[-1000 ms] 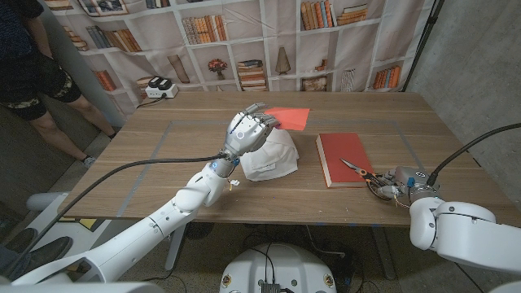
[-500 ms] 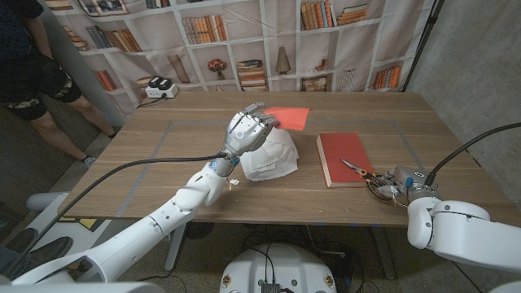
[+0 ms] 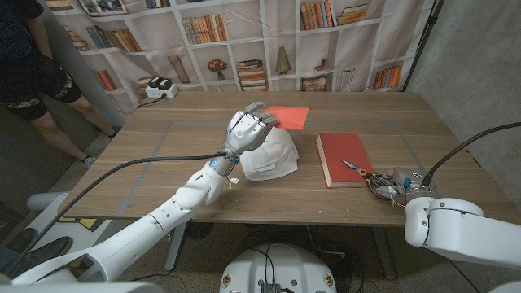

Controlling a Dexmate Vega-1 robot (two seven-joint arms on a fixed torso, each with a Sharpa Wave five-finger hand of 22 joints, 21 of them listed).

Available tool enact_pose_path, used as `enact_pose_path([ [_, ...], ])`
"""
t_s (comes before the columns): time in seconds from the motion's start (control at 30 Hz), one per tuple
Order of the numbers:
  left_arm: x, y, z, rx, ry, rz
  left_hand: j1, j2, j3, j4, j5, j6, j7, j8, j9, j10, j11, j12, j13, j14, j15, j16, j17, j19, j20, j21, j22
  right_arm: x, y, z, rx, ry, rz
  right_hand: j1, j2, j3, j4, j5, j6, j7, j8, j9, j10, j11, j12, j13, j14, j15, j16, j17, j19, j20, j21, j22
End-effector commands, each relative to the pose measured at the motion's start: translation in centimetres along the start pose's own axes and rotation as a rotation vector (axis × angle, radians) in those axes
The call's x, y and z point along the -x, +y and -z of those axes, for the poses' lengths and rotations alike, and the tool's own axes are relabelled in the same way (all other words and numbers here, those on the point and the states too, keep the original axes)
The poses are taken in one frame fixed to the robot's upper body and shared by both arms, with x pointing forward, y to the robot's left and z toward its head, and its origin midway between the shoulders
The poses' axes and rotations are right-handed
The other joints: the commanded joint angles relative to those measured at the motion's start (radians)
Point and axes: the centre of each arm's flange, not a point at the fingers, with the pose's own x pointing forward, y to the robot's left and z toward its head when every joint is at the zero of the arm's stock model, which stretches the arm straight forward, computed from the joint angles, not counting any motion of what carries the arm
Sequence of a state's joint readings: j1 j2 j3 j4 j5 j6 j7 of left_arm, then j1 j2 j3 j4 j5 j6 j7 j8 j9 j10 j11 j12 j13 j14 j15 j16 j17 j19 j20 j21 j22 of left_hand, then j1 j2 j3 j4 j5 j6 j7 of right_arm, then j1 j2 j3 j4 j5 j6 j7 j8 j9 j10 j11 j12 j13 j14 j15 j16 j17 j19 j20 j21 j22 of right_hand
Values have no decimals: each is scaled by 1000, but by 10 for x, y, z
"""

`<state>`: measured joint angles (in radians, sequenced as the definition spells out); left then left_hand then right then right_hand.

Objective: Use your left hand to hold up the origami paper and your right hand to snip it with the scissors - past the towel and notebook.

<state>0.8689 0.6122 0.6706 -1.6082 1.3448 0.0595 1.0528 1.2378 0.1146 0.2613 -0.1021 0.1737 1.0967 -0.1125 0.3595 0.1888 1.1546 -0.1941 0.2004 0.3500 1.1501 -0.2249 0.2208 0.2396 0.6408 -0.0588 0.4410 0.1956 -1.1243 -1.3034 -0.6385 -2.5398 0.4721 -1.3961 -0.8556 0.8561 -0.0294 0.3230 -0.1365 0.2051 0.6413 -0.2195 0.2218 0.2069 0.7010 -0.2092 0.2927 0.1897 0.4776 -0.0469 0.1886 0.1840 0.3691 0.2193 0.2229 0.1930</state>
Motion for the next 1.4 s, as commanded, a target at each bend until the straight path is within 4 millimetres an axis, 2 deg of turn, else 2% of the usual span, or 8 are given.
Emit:
enact_pose_path([
  [0.03, -1, -3, -1, 8, 0, -2, -5, 3, 10, 1, 5, 1, -1, 6, 2, 2, -9, 4, 4, -5, -4, 2, 1, -4, -120, 8, -1, -2, 2, 1, 8, 8, 8, -1, 5, 2, 8, -1, 10, 0, -1, 3, 12, 3, -4, 3, 9, -27, 3, 2, 14, -4, -1, 3],
  [0.6, -1, -4, -2, 10, -2, -7, -5, 1, 15, -1, 5, -2, 1, 6, 2, 1, -9, 3, 4, -5, -5, 2, 1, -8, -118, 9, -1, 0, 3, 0, 19, 4, 30, -3, 4, 2, 7, -2, 14, 1, -1, 3, 16, 4, -5, 3, 14, -31, 3, 2, 25, -4, 2, 3],
  [0.7, -2, -4, -2, 11, -3, -8, -5, 1, 16, -1, 5, -2, 1, 6, 2, 1, -9, 3, 4, -5, -5, 3, 1, -7, -119, 10, -1, 0, 3, 0, 20, 4, 36, 19, 7, 11, -5, 1, 26, -1, 1, 4, 26, 4, -3, 3, 22, -40, 3, -1, 29, -4, 2, 3],
  [0.8, -2, -3, -2, 11, -5, -7, -5, 1, 16, -1, 5, -2, 2, 6, 2, 1, -9, 3, 4, -5, -5, 3, 1, -6, -120, 10, -1, -1, 3, -1, 21, 3, 40, 22, 5, 11, -6, 1, 40, -1, 5, 4, 42, 4, 1, 3, 32, -53, 4, -1, 33, -4, 2, 2],
  [1.07, -2, -2, -2, 7, -4, -6, -7, 0, 18, -1, 5, -3, 0, 6, 2, 2, -8, 4, 5, -4, -5, 3, 1, -6, -121, 11, -1, -3, 3, -3, 23, -2, 38, 21, 4, 11, -4, 1, 70, -2, 13, 4, 68, 3, 6, 2, 50, -65, 6, -1, 41, -5, 3, 2],
  [1.4, -2, -2, -2, 7, -5, -3, -8, -1, 20, -1, 5, -4, -1, 7, 2, 3, -8, 4, 5, -4, -5, 3, 1, -7, -121, 12, -2, -6, 5, -4, 31, -4, 29, 19, 5, 12, -3, 1, 76, -3, 13, 3, 74, 1, 6, 2, 56, -63, 6, 0, 43, -6, 3, 2],
])
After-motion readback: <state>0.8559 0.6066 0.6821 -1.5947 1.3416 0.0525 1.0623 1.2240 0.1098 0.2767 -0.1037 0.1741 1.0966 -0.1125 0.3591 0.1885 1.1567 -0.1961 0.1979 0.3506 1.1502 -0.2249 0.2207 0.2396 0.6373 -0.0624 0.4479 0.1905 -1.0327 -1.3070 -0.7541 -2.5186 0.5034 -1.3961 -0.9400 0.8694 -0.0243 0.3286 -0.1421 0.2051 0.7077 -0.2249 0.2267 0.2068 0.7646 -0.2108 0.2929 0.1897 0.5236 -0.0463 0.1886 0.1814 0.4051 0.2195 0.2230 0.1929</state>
